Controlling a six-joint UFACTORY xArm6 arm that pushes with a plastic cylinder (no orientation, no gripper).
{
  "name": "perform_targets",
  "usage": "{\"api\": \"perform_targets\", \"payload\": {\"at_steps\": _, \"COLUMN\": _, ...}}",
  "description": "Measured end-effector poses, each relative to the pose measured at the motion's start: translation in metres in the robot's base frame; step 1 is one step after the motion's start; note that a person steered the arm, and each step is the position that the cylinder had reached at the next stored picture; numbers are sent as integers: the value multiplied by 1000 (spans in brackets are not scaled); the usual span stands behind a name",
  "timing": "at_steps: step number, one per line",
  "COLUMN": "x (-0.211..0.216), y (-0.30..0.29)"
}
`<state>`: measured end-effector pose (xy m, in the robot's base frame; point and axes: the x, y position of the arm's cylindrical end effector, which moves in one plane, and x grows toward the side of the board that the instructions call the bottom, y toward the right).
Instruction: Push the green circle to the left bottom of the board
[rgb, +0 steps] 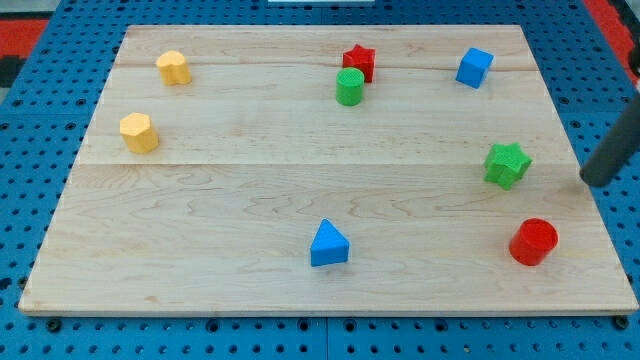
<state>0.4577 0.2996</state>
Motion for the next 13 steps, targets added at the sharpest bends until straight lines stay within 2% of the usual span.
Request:
{"api": "perform_targets", "payload": {"at_steps": 1, "x": -54, "y": -24}}
{"api": "perform_targets", "payload": {"at_steps": 2, "x": -111, "y": -85}}
{"api": "perform_targets", "payload": {"at_steps": 3, "x": -137, "y": -163}}
{"api": "perform_targets", "payload": {"at_steps": 4, "x": -137, "y": -244}}
{"api": "perform_targets", "payload": {"at_steps": 5, "x": -154, "y": -249}}
{"api": "perform_targets", "payload": {"at_steps": 6, "x": -176, "y": -299}}
{"api": "perform_targets", "payload": {"at_steps": 8, "x": -160, "y": -394}}
{"api": "perform_targets", "payload": {"at_steps": 9, "x": -151, "y": -375}}
{"api": "perform_targets", "payload": {"at_steps": 10, "x": -190, "y": -374}}
{"api": "perform_targets", "payload": {"at_steps": 11, "x": -146, "y": -355}}
{"api": "perform_targets", "payload": {"at_steps": 12, "x": -80, "y": -366}}
{"api": "perform_targets", "payload": {"at_steps": 13, "x": -80, "y": -358}}
